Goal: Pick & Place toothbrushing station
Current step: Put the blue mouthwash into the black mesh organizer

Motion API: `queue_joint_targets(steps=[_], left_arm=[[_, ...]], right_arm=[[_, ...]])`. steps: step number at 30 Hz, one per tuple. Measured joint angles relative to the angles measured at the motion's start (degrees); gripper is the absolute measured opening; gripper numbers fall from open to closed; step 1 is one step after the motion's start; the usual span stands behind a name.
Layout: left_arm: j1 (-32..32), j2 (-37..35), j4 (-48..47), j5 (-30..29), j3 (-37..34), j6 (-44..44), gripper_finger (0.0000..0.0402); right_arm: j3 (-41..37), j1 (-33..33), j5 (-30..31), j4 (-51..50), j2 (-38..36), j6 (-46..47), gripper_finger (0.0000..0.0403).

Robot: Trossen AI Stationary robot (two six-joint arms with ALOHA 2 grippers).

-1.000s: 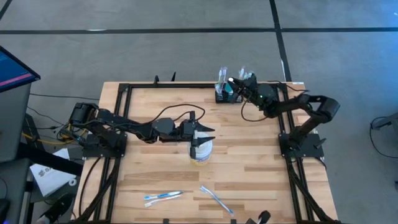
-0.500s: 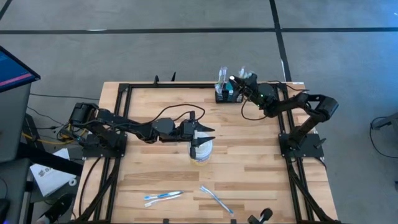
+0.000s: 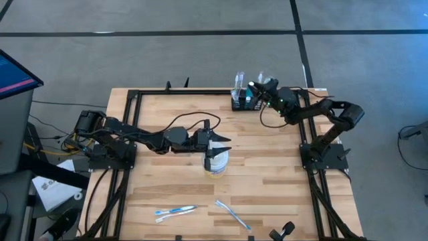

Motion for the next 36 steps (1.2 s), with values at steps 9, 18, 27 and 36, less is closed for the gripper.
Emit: queue_joint_targets(steps=[9,18,27,36], left_arm=[[0.0,0.0,0.0,0.0,0.0,0.0,0.0127],[0.2,0.0,0.0,0.0,0.0,0.0,0.0127],[0.2,0.0,0.0,0.0,0.0,0.0,0.0127],[0.2,0.0,0.0,0.0,0.0,0.0,0.0127]], right_arm=[[0.0,0.1,0.0,-1.7,0.0,0.0,0.0081],[0.0,0.2,0.0,-3.3,0.7,0.0,0.0081],[0.1,0.2,0.0,1.7,7.6,2.4,0.0081],[0.3,0.6,0.1,7.4,13.1,4.4,0.0081]])
